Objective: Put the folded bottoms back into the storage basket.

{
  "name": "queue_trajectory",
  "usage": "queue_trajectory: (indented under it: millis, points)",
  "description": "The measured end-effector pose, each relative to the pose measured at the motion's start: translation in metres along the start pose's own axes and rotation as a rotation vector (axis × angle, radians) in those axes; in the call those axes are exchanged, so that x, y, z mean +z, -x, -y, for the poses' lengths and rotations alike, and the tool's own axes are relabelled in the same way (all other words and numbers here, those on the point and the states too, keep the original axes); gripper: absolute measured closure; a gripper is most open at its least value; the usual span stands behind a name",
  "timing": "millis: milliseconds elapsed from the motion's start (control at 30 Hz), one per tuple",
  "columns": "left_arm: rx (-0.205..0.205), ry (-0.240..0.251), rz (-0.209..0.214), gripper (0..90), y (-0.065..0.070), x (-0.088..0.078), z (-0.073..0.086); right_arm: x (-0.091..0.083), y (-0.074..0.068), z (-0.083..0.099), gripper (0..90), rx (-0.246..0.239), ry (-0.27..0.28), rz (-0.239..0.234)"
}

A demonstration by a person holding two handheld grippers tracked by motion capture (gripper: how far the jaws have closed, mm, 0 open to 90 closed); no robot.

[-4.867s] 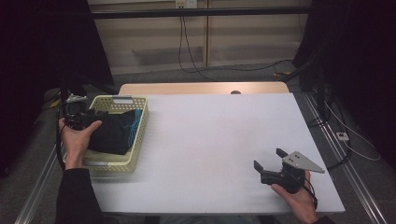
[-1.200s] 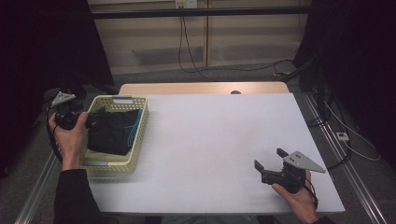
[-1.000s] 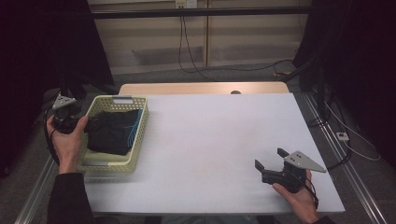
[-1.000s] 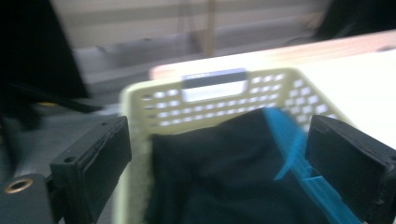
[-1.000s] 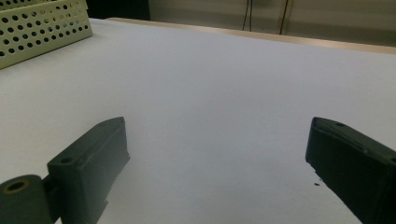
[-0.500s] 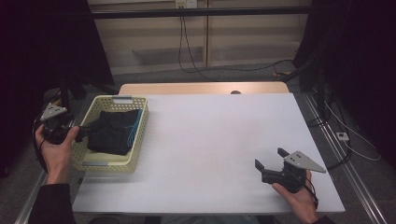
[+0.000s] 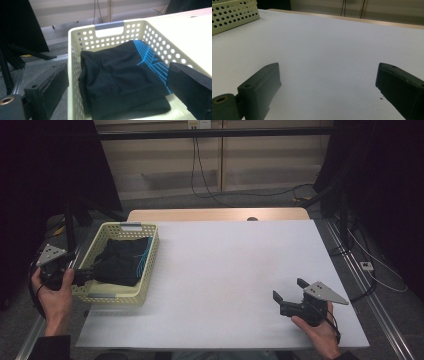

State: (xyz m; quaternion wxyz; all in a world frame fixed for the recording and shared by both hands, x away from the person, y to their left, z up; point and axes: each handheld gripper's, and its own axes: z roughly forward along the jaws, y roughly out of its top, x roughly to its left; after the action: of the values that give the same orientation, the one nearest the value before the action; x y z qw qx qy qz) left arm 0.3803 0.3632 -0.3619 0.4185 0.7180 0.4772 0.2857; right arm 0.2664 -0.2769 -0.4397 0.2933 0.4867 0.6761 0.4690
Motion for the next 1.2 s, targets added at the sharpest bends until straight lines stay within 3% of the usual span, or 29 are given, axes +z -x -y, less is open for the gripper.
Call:
queue_trajectory:
  millis: [200, 333, 433, 567, 633, 733, 1000, 1067, 1200]
  points:
    - [0.012, 0.005, -0.009, 4.5, 0.003, -0.011, 0.006, 0.000, 0.000, 0.000, 5.7, -0.002, -0.001, 0.004]
    - [-0.005, 0.024, -0.039, 5.4, 0.004, -0.015, 0.015, 0.001, 0.000, 0.000, 5.9, -0.005, 0.000, 0.004]
    - [-0.001, 0.002, -0.040, 5.3, 0.010, -0.018, 0.020, 0.000, 0.000, 0.000, 5.9, -0.003, 0.000, 0.002]
    - [-0.011, -0.001, -0.010, 5.3, 0.018, -0.023, 0.023, 0.000, 0.000, 0.000, 5.9, -0.005, -0.001, 0.004]
    - [-0.004, -0.005, -0.025, 5.3, 0.024, -0.025, 0.023, 0.000, -0.001, 0.000, 5.9, -0.004, -0.001, 0.003]
    - [-0.007, 0.000, -0.007, 5.3, 0.030, -0.026, 0.024, 0.000, 0.000, -0.001, 5.9, -0.003, 0.000, 0.004]
    - [0.032, -0.003, 0.016, 5.3, 0.048, -0.028, 0.025, 0.000, 0.000, 0.000, 5.9, -0.004, -0.001, 0.002]
    - [0.050, -0.024, 0.029, 5.3, 0.054, -0.027, 0.024, 0.001, 0.000, 0.000, 6.0, -0.003, -0.002, 0.002]
    - [0.061, -0.012, 0.049, 5.3, 0.062, -0.028, 0.022, 0.001, -0.001, 0.000, 6.1, -0.004, -0.001, 0.000]
